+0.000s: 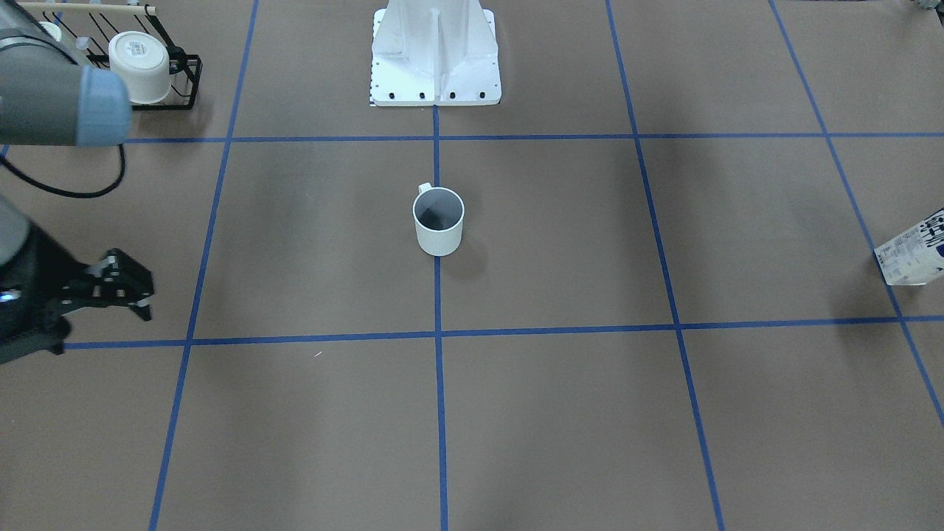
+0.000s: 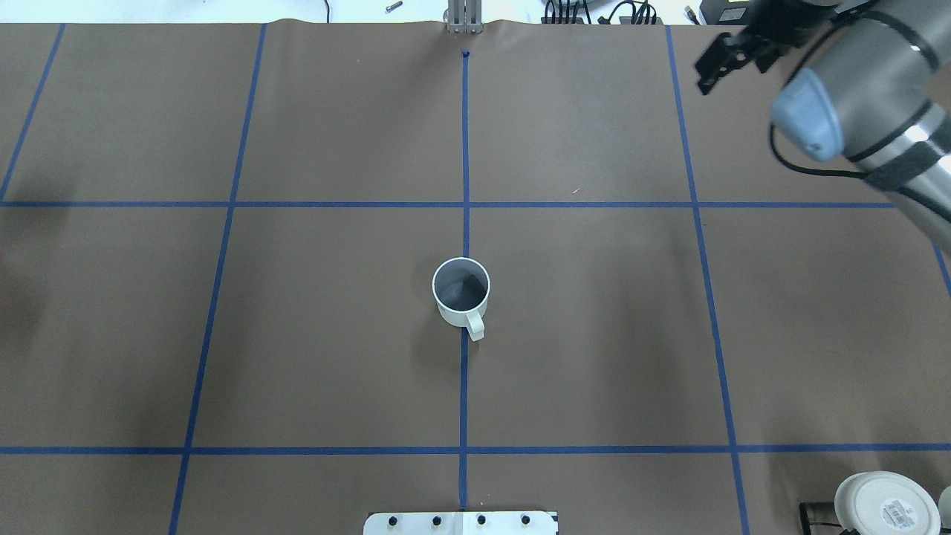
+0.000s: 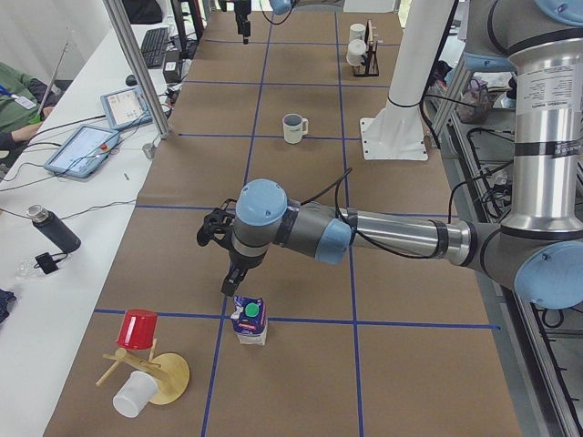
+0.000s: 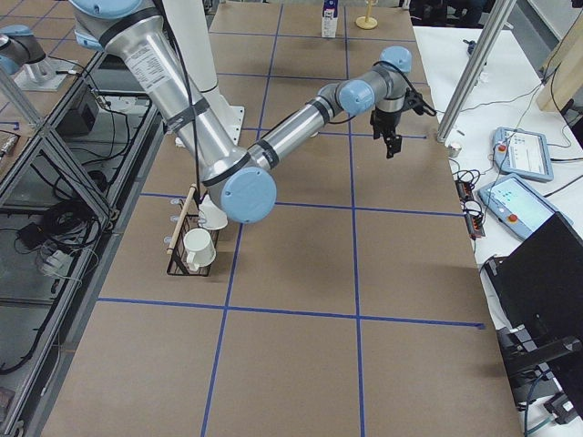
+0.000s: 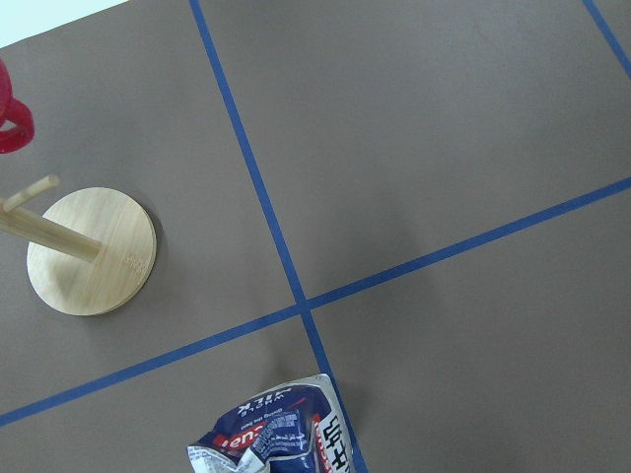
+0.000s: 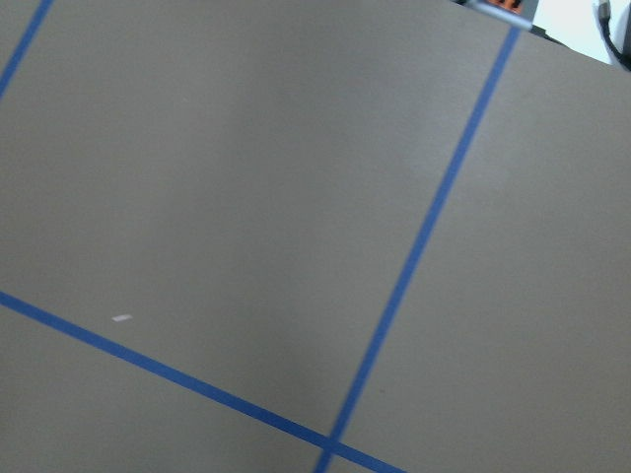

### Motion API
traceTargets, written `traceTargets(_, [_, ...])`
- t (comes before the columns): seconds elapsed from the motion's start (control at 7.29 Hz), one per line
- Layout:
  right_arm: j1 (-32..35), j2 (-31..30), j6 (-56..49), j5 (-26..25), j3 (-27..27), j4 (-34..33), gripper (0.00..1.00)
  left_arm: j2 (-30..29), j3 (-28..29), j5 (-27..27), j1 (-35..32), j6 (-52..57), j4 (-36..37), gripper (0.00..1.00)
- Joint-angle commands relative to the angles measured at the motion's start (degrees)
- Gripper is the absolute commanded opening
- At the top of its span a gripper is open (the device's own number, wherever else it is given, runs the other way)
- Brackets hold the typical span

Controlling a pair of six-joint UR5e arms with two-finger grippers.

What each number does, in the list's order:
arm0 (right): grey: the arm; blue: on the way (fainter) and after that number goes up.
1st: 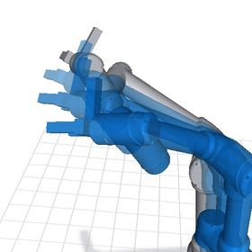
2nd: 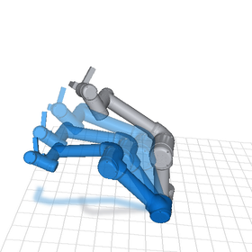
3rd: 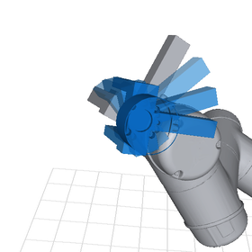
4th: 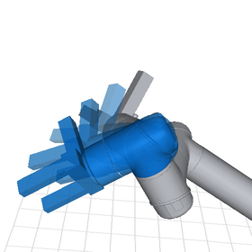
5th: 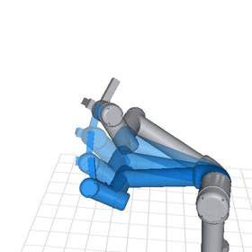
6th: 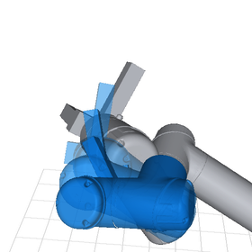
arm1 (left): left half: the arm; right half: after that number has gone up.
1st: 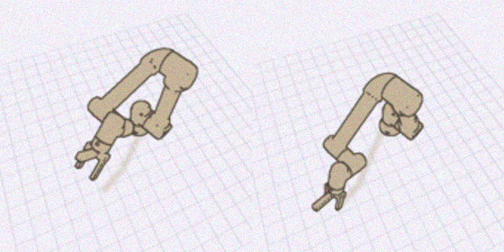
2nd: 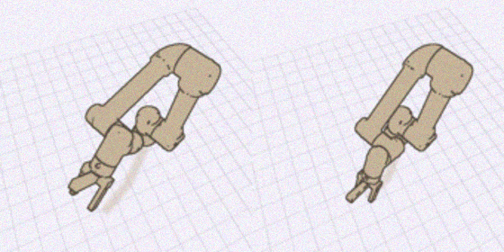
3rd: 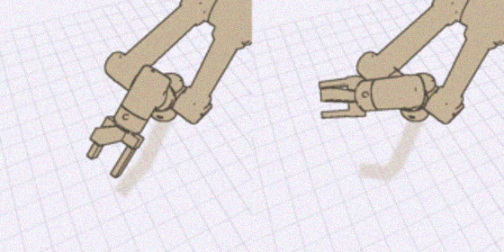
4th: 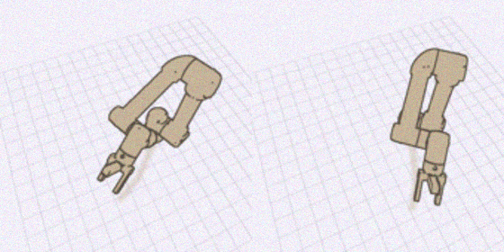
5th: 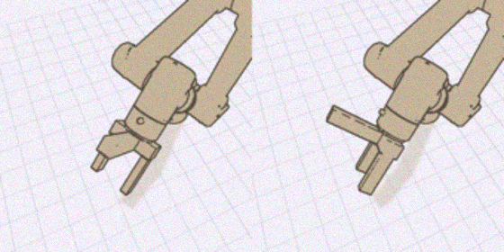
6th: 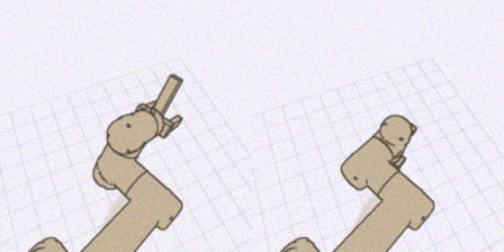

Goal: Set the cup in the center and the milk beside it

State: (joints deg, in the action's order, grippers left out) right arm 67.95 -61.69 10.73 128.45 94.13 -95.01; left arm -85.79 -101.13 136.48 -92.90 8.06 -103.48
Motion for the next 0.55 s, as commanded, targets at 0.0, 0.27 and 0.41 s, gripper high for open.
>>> traceTargets(0.0, [10.83, -15.16, -15.58, 0.59, 3.42, 0.18, 1.00, 0.36, 0.31, 0.02, 0.00, -0.41, -1.90, 0.99])
traceTargets(0.27, [18.94, -30.43, -29.32, -0.38, 3.43, 0.35, 1.00, 0.36, 0.67, 0.02, 0.00, -0.41, -1.81, 0.99])
traceTargets(0.41, [22.63, -32.77, -28.66, -3.09, 3.60, 1.57, 1.00, 0.45, 0.93, -0.07, 0.00, -0.41, -1.64, 0.99])
